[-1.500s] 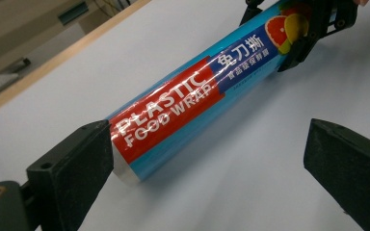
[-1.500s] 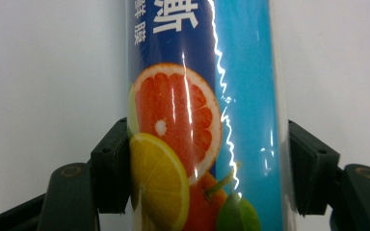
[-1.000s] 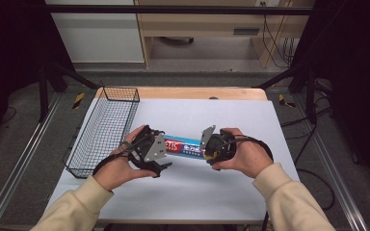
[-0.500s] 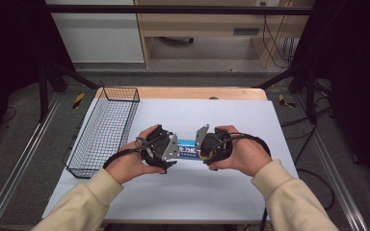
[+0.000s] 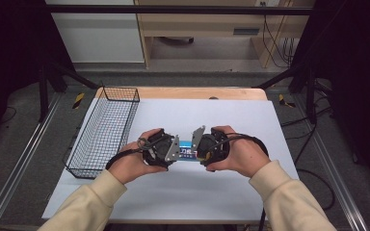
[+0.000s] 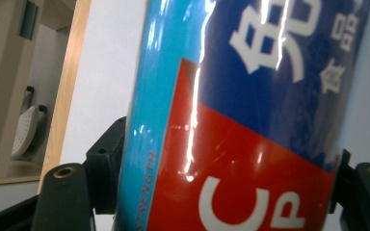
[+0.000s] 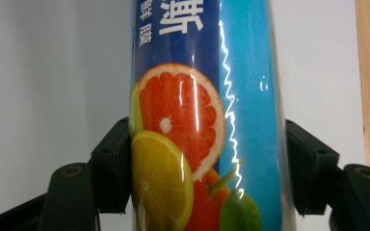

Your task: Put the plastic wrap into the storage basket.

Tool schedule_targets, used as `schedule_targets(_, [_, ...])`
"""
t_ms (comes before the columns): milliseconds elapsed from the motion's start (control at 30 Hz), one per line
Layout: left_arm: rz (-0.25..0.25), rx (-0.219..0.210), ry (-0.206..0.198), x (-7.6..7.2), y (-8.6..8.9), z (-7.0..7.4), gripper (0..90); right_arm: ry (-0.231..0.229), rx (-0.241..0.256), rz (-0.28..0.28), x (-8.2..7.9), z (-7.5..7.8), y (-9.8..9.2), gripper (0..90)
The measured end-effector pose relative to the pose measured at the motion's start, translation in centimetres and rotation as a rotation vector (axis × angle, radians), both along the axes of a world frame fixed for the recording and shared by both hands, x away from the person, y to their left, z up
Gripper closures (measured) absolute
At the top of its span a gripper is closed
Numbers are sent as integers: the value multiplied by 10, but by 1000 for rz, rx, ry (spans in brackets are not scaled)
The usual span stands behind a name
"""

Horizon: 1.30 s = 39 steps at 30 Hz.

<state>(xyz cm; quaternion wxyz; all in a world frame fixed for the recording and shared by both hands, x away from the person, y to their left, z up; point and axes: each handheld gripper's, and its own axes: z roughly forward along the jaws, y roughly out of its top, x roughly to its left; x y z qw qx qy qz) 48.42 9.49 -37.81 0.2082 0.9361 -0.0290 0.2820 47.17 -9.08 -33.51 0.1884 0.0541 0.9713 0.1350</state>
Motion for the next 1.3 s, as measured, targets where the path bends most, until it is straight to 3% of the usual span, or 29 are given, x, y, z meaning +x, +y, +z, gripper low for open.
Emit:
schedule_targets(300, [6, -29, -14, -7, 1, -5, 284, 5, 13, 22, 1, -8, -3, 308])
schedule_targets(400, [11, -33, -2, -10, 1, -4, 290, -18, -4, 39, 2, -13, -3, 197])
schedule_targets(567, [13, -39, -11, -9, 2, -5, 297, -30, -13, 35, 2, -16, -6, 152])
schedule_targets(833, [20, -18, 6, -9, 5, -12, 300, -69, 6, 1, 7, -12, -23, 93])
schedule_targets(1133, [35, -7, 4, -9, 12, -15, 301, -69, 5, -20, 2, -13, -46, 56])
schedule_targets(1300, [44, -8, 8, -9, 20, -15, 302, -59, 52, -74, -1, -19, -69, 58])
